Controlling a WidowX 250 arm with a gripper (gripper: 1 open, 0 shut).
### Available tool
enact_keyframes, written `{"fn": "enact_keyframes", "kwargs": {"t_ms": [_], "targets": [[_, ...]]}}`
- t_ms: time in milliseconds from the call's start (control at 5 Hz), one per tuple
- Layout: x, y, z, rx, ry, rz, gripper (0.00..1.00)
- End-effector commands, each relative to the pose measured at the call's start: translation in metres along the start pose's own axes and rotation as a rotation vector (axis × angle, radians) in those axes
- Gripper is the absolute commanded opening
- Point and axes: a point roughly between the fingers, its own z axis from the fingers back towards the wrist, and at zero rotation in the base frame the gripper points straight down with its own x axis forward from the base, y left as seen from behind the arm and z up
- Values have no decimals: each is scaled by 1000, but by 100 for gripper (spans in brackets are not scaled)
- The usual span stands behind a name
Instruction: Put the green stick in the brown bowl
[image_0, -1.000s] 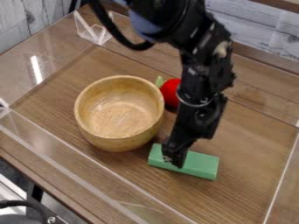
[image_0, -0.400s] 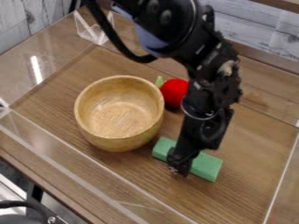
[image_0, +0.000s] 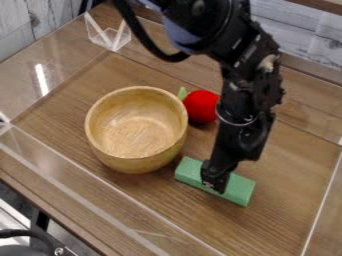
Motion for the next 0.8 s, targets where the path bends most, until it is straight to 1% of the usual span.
{"fn": "enact_keyframes", "kwargs": {"t_ms": [0, 200, 400, 600], "targets": [[5, 6, -6, 37, -29, 11, 100], [7, 3, -8, 43, -40, 17, 0], [11, -1, 9, 59, -37, -15, 0], [15, -3, 32, 87, -23, -41, 0]]}}
